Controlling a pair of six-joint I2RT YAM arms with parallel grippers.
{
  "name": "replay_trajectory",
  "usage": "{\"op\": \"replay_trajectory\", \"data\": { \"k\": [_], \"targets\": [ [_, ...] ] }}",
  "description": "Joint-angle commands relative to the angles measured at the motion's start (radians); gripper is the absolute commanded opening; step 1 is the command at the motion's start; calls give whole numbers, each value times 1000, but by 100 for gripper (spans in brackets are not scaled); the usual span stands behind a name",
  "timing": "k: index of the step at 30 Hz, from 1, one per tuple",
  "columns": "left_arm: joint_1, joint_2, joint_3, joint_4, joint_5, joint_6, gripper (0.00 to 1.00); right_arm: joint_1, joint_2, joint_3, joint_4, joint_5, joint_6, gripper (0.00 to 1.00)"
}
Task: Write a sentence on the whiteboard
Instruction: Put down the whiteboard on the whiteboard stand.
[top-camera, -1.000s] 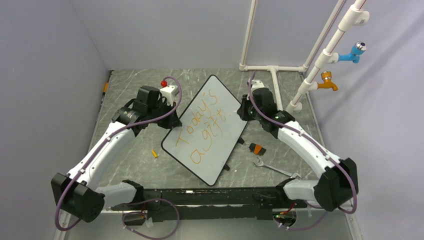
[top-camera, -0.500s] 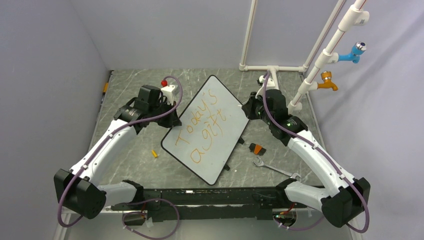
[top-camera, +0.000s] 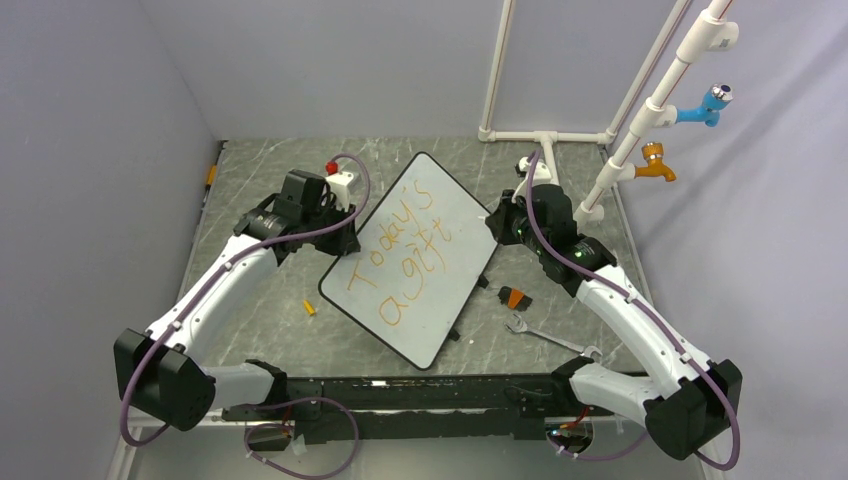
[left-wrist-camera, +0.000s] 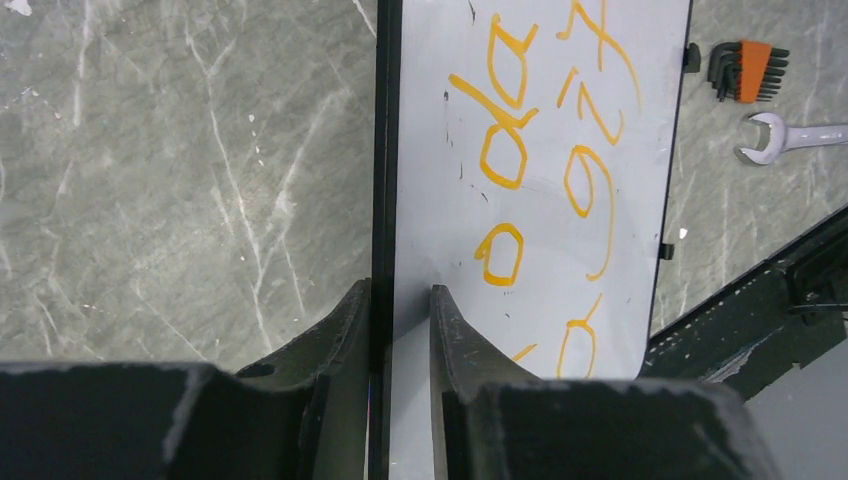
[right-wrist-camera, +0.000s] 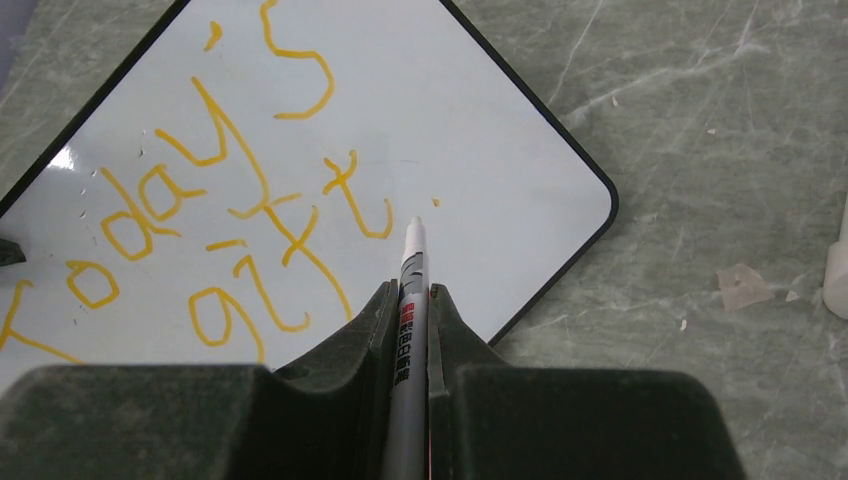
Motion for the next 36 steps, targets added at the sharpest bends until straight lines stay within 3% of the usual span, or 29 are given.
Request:
{"op": "replay_trajectory", "data": {
  "k": [1,16,29,30,31,32,36],
  "targets": [
    [-3,12,-8,3,-79,50,26,1,-21,4,26,18,4,0],
    [-3,0,14,14,-51,50,43,1,-27,7,20,26,-2,0],
    [-1,-48,28,30,-70,50,70,1,-61,-20,-13,1,10,0],
    [1,-56,25,33,-70,51,74,1,-69,-33,-18,-8,17,0],
    [3,-66,23,35,-72,52,91,2,-80,-48,-22,-17,23,0],
    [5,-75,19,38,-72,52,98,0,-92,-61,-30,-23,27,0],
    [17,-98,11,47,-62,45,99,1,-117,-86,-94,-44,36,0]
  ]
}}
